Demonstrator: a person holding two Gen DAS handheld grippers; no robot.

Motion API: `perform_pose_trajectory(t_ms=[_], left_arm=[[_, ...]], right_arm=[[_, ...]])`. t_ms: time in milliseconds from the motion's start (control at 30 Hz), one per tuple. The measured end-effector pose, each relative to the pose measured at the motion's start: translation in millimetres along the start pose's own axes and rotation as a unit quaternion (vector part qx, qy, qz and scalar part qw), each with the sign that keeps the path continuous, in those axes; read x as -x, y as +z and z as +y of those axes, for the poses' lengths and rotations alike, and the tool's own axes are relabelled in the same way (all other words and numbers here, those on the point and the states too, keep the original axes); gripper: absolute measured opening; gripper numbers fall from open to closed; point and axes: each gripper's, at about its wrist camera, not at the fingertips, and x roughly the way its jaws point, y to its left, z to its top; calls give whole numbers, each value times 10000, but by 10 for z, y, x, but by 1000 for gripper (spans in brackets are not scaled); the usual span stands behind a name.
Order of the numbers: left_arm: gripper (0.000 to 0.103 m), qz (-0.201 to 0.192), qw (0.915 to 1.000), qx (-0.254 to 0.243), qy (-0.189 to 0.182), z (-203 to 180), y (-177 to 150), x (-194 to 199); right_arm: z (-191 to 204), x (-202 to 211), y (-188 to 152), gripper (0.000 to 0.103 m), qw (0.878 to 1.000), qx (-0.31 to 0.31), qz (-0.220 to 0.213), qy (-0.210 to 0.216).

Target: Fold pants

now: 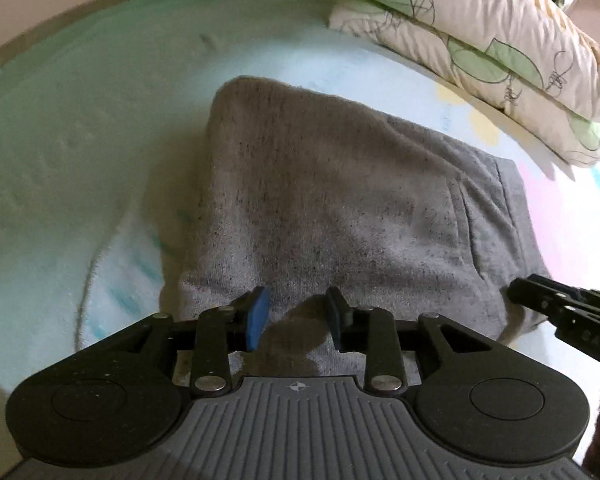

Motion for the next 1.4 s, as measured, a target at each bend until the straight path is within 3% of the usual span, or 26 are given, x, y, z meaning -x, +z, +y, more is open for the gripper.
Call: perform_pose_trajectory(t_ms=[200, 367, 500, 633, 767, 900, 1233, 1400], left_arm=[[31, -190, 9998, -49, 52, -214, -30, 418], [31, -375, 9992, 37, 147, -367, -179, 847], [46, -361, 9969, -89, 696, -561, -243, 1102], [51, -538, 9919, -313, 1106, -682, -348, 1386], [58, -748, 9933, -220, 849, -693, -440, 1672], [69, -865, 9924, -273, 831, -709, -534, 1852], [69, -828, 9933, -180, 782, -655, -750, 2037], [69, -1062, 9875, -338, 1111, -738, -787, 2147]], right_arm=[[0, 330, 75, 30, 9987, -262, -385, 199], [105, 907, -74, 33, 9959, -427, -743, 271], [196, 1269, -191, 37, 9953, -346, -874, 212], [297, 1545, -321, 43, 9943, -316, -1006, 160], [384, 1736, -389, 48, 9928, -320, -1148, 76], [444, 1854, -442, 51, 9914, -375, -1250, 67], [606, 2130, -628, 56, 9900, -317, -1371, -6], [670, 2209, -704, 57, 9899, -262, -1395, 1]])
